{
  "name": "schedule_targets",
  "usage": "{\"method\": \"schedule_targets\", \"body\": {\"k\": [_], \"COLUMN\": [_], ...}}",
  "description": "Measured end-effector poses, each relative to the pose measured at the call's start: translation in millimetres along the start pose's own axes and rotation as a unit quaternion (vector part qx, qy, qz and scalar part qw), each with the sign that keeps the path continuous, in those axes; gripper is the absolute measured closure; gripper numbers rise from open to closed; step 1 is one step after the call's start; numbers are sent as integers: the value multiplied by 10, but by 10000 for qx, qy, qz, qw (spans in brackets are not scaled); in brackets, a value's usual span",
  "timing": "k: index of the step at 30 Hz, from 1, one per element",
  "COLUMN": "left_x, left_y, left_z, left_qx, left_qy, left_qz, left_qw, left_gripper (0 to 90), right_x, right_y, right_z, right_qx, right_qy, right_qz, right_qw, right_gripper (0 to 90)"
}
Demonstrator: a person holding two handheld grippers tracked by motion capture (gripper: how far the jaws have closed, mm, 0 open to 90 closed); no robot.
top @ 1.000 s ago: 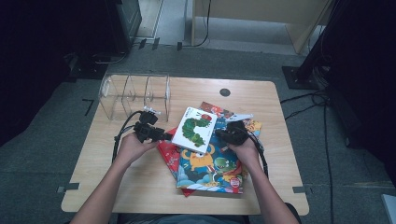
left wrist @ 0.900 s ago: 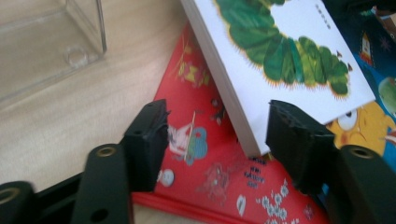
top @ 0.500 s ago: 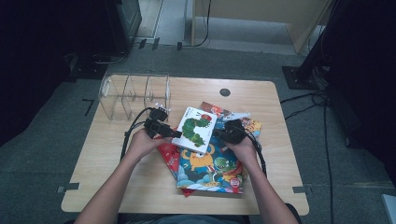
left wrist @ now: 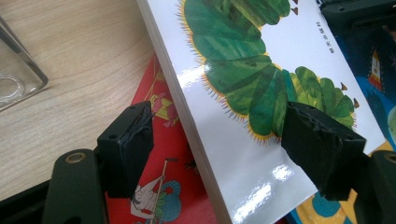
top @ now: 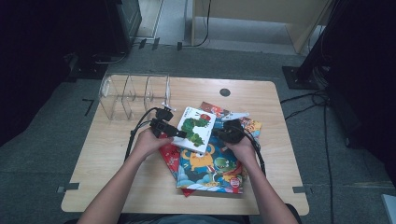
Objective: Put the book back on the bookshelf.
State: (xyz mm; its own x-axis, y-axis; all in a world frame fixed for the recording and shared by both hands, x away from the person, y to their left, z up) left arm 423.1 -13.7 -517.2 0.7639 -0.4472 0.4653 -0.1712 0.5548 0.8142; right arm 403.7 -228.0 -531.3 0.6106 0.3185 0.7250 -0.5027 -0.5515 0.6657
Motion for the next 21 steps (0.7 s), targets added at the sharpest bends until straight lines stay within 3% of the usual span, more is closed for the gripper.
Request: {"method": "schedule_targets", "body": {"k": [11,17,21], "left_x": [-10,-14,-29], "left_y": [-54,-59,-38], "left_z": [32,49,76], "left_qx": [-215,-166,-76], "left_qy": [133,151,130], "left_qz": [-133,-201,-378], "left_qw": [9996,9995,9992], "left_gripper": [237,217,208], "right_x": [27,21,8], "right_y": [-42,-42,-41], "right_z": [-58,-82,-112], "right_qx": [78,119,205], "right_qy": [53,15,-45], "right_qz": [-6,-26,-2], "right_qw": [10000,9999,9998], "right_gripper": [879,896,900]}}
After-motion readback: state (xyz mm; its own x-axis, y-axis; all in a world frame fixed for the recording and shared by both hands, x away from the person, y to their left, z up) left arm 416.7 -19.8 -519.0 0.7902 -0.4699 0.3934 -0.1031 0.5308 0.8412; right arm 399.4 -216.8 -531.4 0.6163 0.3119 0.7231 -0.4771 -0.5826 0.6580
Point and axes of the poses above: each handheld gripper's, and its own axes: y roughly backward along the jaws, x roughly out of its top, z roughly to its right, the point moved 6 cm from there along -y, roughly forward along the jaws
